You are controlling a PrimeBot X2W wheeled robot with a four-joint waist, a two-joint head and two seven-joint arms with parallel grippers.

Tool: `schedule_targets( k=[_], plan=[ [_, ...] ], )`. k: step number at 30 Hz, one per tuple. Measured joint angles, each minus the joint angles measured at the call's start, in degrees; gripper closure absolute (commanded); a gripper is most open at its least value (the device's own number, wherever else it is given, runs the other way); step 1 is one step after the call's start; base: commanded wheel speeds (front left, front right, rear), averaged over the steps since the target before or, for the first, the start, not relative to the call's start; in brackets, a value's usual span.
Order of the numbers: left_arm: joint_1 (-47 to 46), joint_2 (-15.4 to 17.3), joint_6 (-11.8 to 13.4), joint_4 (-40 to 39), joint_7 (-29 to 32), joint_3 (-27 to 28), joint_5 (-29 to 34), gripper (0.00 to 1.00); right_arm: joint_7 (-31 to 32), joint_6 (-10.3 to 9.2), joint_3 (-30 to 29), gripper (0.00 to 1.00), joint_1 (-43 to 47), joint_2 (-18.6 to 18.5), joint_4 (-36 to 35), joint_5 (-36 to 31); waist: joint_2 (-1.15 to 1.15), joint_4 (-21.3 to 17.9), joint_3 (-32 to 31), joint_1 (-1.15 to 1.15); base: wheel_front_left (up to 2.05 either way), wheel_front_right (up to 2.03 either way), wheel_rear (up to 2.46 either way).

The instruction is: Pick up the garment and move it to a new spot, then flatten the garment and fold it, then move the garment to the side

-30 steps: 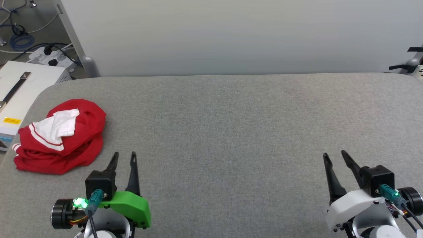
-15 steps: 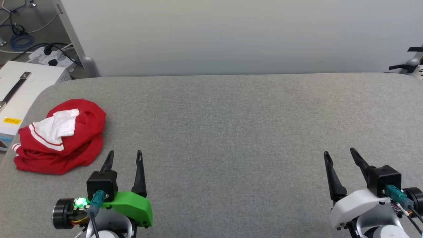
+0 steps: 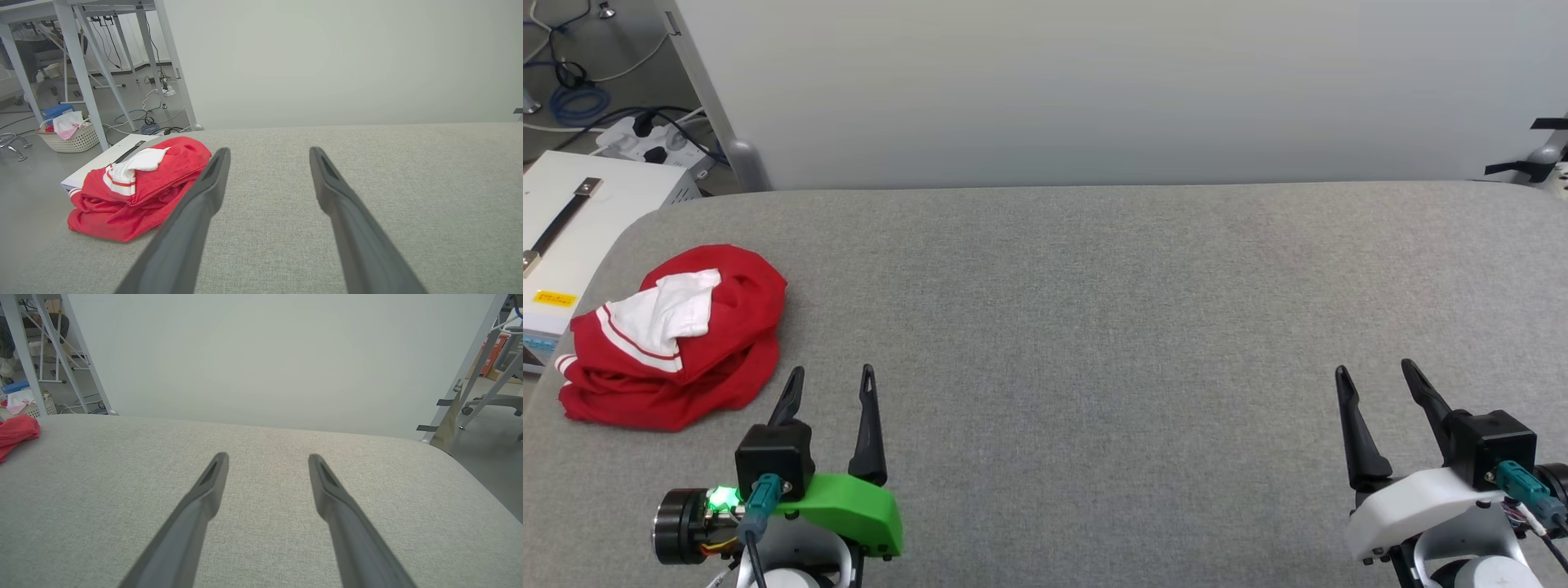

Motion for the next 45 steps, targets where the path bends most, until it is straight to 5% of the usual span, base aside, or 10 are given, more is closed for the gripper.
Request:
schedule_targets(
  k=[45],
  plan=[
    [0.3,0.0,1.6,0.5,-5.6,-1.9,-0.1,0.00,-5.3,0.00,-1.5,0.00,2.9,0.0,-0.8,3.6,0.00,0.9,-1.0,0.00,0.00,0.00,0.00]
  ],
)
